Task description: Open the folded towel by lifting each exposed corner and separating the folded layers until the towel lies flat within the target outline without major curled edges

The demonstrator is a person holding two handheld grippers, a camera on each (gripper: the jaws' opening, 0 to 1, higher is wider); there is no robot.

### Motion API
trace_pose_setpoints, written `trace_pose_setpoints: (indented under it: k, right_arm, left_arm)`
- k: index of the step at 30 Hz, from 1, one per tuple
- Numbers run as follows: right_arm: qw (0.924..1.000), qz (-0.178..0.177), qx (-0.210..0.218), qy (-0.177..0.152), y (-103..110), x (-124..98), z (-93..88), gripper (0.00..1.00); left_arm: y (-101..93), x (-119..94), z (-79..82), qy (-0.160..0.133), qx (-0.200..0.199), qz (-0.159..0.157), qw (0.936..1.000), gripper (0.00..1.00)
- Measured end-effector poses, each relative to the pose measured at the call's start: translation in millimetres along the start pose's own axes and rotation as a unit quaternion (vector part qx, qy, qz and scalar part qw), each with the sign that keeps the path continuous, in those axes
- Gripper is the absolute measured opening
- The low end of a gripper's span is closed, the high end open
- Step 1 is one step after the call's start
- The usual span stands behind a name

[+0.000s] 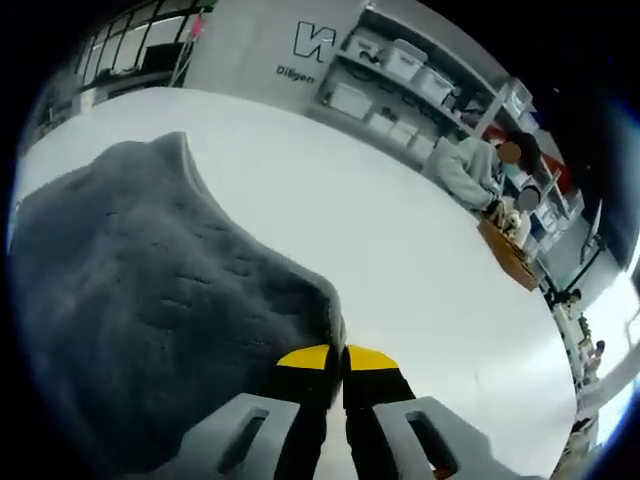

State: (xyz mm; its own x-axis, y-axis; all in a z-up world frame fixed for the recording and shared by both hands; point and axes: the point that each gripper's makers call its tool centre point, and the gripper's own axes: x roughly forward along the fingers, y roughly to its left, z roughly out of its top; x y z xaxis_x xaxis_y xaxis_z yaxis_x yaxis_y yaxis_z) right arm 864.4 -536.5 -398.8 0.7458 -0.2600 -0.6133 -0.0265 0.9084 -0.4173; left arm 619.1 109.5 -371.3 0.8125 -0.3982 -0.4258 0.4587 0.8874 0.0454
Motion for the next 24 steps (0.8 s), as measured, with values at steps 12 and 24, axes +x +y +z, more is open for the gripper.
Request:
trace_pose_setpoints:
  k: [12,24]
  right_arm:
    - [0.9967,-0.023,-0.077,0.014,-2,47,41.5,0.0]
    - [0.9946,-0.028,-0.1,0.002,3,81,75.0,0.0]
  left_arm:
    - [1.4,22,12.2,0.007,-0.006,-0.007,0.9999,1.0]
    - [9.6,36,22.5,0.01,-0.003,0.002,0.9999,1.0]
